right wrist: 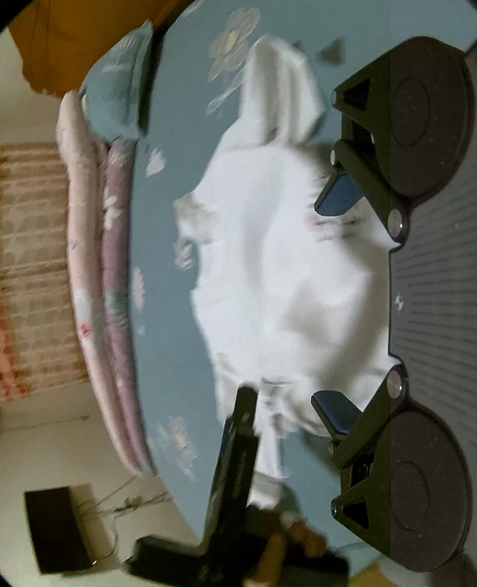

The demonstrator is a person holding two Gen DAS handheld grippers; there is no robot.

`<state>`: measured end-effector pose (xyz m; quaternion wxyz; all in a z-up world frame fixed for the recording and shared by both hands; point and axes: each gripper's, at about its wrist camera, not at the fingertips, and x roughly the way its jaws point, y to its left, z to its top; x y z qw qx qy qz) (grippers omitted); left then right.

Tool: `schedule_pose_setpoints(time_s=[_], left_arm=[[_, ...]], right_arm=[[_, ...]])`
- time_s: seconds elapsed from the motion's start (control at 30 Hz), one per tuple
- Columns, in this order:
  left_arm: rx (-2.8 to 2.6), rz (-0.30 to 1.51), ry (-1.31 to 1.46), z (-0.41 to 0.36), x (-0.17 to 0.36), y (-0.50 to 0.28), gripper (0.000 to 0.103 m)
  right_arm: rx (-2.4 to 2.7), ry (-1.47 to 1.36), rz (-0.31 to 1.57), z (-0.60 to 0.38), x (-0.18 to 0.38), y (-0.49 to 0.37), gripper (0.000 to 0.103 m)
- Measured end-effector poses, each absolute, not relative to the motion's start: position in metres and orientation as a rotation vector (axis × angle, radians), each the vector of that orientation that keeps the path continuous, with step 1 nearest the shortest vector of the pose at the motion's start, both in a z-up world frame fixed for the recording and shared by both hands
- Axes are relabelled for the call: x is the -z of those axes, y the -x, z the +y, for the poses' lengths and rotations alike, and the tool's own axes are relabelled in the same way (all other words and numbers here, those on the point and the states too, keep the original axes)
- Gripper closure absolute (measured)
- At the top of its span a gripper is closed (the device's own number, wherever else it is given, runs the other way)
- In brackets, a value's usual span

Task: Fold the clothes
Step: 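Release the hem from the left gripper onto the bed, then move both grippers over the spread white shirt toward its collar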

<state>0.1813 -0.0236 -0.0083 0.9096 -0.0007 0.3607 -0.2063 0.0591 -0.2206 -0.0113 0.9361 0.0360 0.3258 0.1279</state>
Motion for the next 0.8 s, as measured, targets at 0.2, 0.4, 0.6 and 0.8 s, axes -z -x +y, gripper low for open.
schedule_pose_setpoints(time_s=[0.2, 0.4, 0.6, 0.8], left_arm=[[0.449, 0.860, 0.072, -0.020, 0.030, -0.222, 0.034], [0.472, 0.975, 0.143, -0.016, 0.051, -0.263, 0.033], [0.440, 1.106, 0.128, -0.024, -0.001, -0.273, 0.035], [0.429, 1.216, 0.070, -0.045, -0.064, -0.273, 0.034]], right_arm=[[-0.346, -0.103, 0.751, -0.222, 0.043, -0.124, 0.000], [-0.341, -0.163, 0.905, -0.224, 0.042, -0.134, 0.000], [-0.315, -0.213, 1.032, -0.231, -0.028, -0.136, 0.001], [-0.293, -0.233, 1.042, -0.258, -0.101, -0.137, 0.000]])
